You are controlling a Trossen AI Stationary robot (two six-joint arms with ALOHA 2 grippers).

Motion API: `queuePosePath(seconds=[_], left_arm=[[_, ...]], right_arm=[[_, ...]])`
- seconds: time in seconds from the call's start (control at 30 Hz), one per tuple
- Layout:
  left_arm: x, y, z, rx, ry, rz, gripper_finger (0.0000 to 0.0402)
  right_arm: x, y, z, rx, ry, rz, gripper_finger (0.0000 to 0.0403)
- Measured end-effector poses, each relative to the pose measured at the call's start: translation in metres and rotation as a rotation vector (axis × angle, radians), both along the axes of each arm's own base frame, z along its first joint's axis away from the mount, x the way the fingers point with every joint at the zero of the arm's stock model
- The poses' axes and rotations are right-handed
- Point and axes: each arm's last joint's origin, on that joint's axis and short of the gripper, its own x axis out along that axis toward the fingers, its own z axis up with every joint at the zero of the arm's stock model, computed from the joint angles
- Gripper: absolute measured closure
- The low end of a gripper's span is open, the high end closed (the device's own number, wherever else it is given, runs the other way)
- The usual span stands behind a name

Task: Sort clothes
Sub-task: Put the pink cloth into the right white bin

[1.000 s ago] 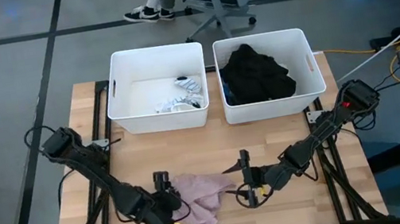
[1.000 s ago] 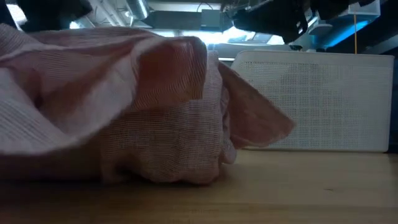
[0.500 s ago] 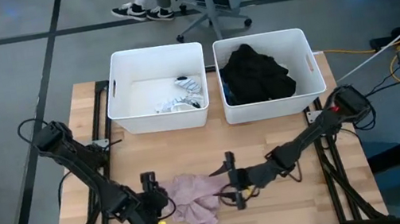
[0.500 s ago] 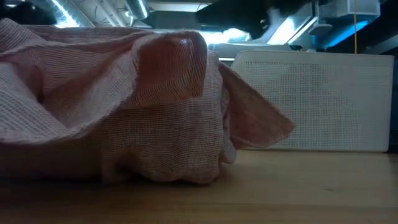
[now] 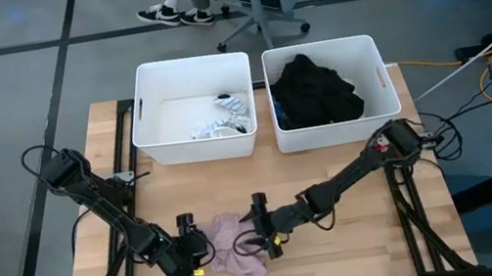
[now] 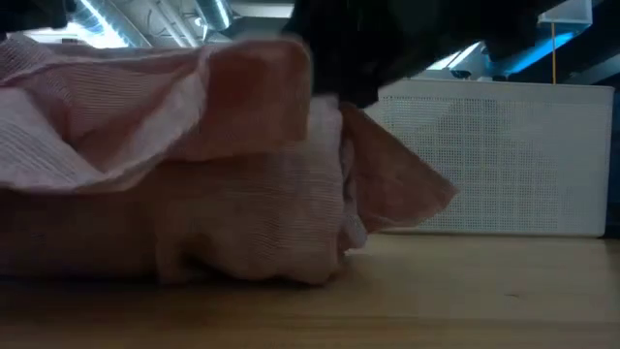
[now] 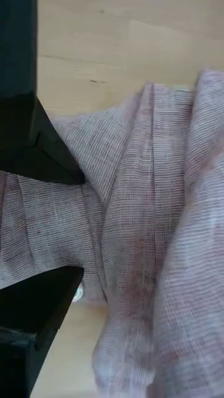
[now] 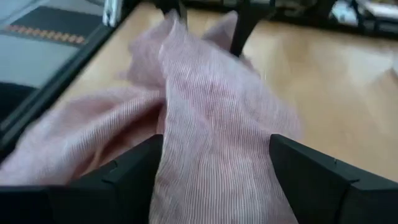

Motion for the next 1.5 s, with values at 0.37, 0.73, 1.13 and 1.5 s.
queuePosePath(seconds=[0.37, 0.73, 1.13, 1.5], left_arm=[[0.001, 0.013, -0.016, -0.035, -0.028, 0.054, 0.0181], [0.002, 0.014, -0.016, -0.037, -0.029, 0.057, 0.0181], [0.002, 0.014, -0.016, -0.033, -0.032, 0.059, 0.0181], [0.002, 0.014, -0.016, -0.033, -0.037, 0.061, 0.0181]], right_arm=[[0.0, -0.002, -0.007, -0.001, 0.061, 0.014, 0.0109], [0.003, 0.002, 0.001, 0.038, 0.05, 0.032, 0.0109], [0.002, 0.0, 0.0, 0.023, 0.059, 0.016, 0.0107], [0.002, -0.001, -0.023, -0.009, 0.146, -0.025, 0.0016]])
